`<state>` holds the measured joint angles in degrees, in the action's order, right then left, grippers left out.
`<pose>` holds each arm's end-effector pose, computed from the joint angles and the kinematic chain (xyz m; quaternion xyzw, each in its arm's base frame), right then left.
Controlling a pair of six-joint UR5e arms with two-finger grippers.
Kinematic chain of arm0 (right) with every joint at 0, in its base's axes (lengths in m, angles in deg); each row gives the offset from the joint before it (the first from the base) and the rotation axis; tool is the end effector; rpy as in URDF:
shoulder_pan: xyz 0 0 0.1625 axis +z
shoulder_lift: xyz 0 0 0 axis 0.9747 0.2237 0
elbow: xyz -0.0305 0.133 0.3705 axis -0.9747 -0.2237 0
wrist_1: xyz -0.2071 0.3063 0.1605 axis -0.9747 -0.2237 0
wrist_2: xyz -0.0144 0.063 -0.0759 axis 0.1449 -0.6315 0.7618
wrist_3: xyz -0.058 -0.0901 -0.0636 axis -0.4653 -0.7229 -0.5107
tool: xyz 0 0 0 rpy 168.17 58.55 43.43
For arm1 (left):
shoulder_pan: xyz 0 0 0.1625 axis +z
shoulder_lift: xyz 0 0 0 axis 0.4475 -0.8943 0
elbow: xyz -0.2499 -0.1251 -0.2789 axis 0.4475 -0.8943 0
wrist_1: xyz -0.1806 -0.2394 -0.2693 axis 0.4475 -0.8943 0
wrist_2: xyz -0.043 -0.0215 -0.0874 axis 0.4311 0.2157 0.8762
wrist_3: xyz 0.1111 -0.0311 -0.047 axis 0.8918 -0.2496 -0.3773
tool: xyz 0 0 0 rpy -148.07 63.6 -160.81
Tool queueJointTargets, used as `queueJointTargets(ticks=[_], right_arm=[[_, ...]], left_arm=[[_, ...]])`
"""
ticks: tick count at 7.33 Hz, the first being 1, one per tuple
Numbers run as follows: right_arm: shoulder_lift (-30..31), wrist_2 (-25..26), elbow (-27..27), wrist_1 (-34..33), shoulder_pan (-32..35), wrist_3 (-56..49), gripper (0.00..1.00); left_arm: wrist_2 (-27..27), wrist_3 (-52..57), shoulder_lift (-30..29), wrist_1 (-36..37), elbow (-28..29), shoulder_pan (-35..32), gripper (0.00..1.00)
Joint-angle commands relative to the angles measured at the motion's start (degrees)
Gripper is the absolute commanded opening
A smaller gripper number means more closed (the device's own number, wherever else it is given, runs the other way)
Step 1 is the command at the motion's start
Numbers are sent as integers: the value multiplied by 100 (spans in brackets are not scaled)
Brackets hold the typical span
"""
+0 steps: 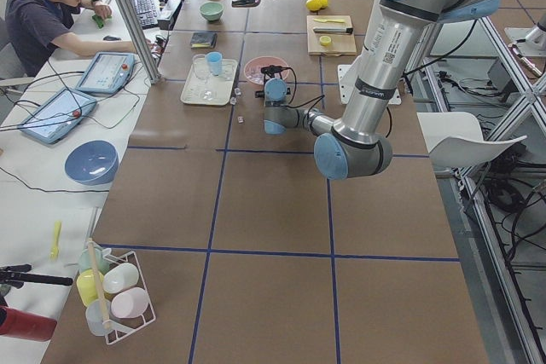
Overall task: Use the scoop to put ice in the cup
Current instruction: 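Carry the empty scoop back to its spot on the table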
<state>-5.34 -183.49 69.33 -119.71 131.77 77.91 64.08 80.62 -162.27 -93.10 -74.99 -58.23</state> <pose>-0.2609 -0.4562 0.3137 -0.1387 -0.3275 -0.1168 0.9273 0.5260 -0.4176 0.3348 0.4989 0.4946 0.4498 0.5515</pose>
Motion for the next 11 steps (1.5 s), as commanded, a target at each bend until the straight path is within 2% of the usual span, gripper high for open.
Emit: queueJointTargets(ticks=[1,2,4,5,9,11], right_arm=[[751,-265,378,266,-20,244,0],[962,-335,388,668,-73,689,0],[1638,-327,362,2071,-493,1490,0],[1841,-319,327,2487,-704,1981,0],[2019,-310,152,2921,-1065,2205,0],[2142,-310,2,3447,-1285,2693,0]], left_arm=[[-2,0,-1,0,-10,1,100],[-2,0,-1,0,-10,1,100],[-2,0,-1,0,-45,-8,100],[-2,0,-1,0,-46,-8,100],[-2,0,-1,0,-54,1,100],[-11,0,-1,0,-54,1,100]])
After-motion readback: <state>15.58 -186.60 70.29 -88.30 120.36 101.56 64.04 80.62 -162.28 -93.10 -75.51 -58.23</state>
